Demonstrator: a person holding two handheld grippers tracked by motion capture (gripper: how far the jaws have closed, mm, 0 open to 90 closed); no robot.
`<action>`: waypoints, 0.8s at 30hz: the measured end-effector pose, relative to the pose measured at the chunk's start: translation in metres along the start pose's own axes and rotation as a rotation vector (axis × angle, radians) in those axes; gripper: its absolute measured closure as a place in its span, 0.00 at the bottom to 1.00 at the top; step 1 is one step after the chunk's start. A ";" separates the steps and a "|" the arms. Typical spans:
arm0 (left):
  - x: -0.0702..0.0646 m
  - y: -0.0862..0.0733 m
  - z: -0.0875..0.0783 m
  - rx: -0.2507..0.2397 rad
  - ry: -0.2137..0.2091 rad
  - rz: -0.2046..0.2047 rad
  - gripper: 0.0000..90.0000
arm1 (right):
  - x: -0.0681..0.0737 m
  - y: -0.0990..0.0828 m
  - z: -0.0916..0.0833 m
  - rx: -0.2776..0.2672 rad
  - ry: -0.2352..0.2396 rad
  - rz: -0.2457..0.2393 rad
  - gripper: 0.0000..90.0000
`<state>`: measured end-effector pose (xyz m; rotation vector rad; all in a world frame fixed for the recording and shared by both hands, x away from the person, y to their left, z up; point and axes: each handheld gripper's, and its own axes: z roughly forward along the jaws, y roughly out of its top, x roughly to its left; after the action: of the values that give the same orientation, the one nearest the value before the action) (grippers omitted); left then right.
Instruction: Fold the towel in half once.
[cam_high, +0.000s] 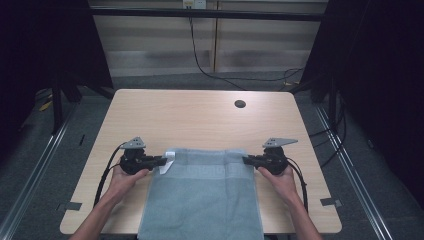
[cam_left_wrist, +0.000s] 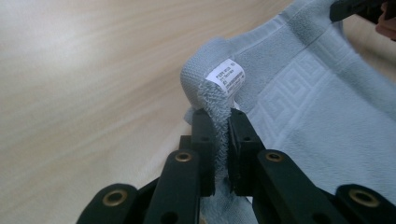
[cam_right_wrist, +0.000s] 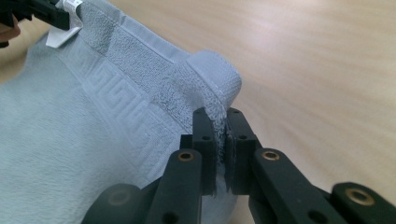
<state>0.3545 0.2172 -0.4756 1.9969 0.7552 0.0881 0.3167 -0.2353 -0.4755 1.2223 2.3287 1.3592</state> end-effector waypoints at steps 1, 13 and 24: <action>0.000 0.003 -0.003 -0.012 -0.003 0.002 0.93 | -0.001 0.003 -0.003 -0.018 0.002 0.005 0.94; 0.005 0.036 -0.017 -0.125 0.018 -0.010 0.93 | -0.006 0.042 -0.018 -0.104 -0.011 -0.021 0.94; 0.010 0.083 -0.023 -0.178 0.052 0.013 0.93 | -0.014 0.082 -0.035 -0.184 -0.040 -0.026 0.94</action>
<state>0.3937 0.2122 -0.3984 1.8361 0.7409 0.2085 0.3537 -0.2481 -0.3939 1.1494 2.1308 1.4878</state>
